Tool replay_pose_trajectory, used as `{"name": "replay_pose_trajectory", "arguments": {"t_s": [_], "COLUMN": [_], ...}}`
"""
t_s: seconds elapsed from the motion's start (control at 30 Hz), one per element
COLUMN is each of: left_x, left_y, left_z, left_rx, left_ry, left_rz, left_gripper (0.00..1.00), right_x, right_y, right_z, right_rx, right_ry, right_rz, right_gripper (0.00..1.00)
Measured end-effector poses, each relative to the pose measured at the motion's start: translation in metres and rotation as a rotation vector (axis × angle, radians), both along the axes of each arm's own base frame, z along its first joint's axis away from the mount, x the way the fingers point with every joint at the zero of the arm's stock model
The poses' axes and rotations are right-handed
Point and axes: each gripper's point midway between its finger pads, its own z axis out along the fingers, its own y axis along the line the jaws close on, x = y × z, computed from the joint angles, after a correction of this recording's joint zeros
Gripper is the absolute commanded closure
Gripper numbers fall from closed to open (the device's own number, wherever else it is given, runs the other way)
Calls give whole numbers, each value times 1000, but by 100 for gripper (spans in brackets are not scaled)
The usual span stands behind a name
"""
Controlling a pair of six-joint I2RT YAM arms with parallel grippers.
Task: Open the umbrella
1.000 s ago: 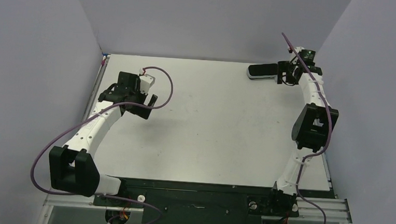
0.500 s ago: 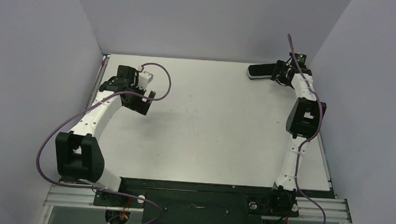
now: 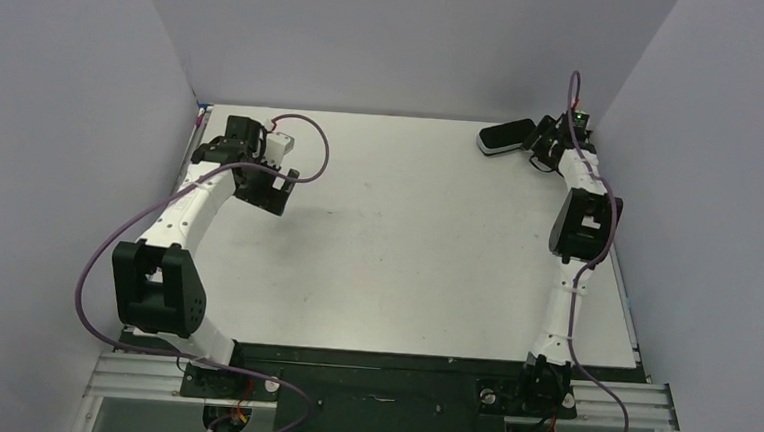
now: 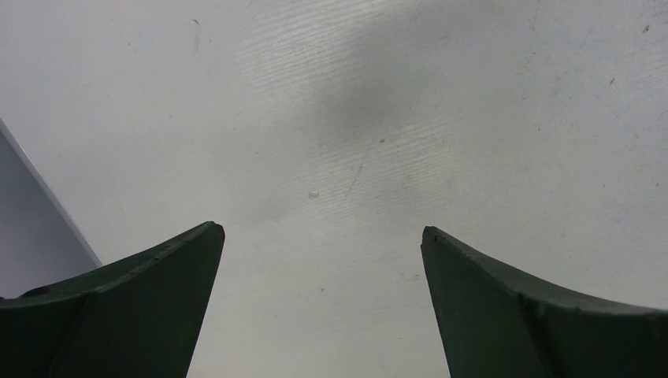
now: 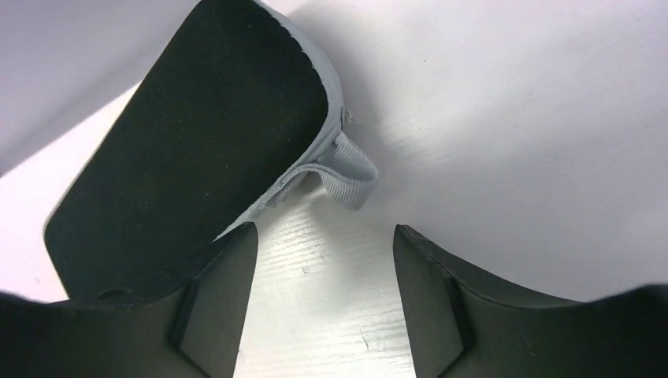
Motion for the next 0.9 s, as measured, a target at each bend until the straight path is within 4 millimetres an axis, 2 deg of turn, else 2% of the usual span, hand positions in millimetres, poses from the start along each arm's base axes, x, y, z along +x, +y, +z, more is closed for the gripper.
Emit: {"name": "replay_pose_trajectory", "arguments": {"t_s": [0.13, 0.27, 0.4, 0.57, 0.8, 0.9], "left_x": [1, 2, 3, 0, 0, 0], "left_y": [0, -1, -2, -4, -7, -8], "left_z": [1, 1, 3, 5, 3, 6], "left_rx": [-3, -6, -11, -21, -26, -30], "left_ry": [13, 31, 46, 74, 141, 155], "left_rz": [2, 2, -2, -10, -29, -42], "left_gripper": [3, 3, 3, 3, 3, 3], "right_x": [2, 6, 17, 24, 39, 44], "right_y": [-7, -14, -13, -9, -4, -3], "right_z": [3, 7, 12, 7, 13, 14], "right_rx": [42, 89, 142, 225, 327, 368], "right_ry": [-11, -30, -84, -124, -214, -251], "right_rz": [-65, -124, -137, -127, -120, -119], "right_gripper": [50, 52, 51, 59, 58, 52]}}
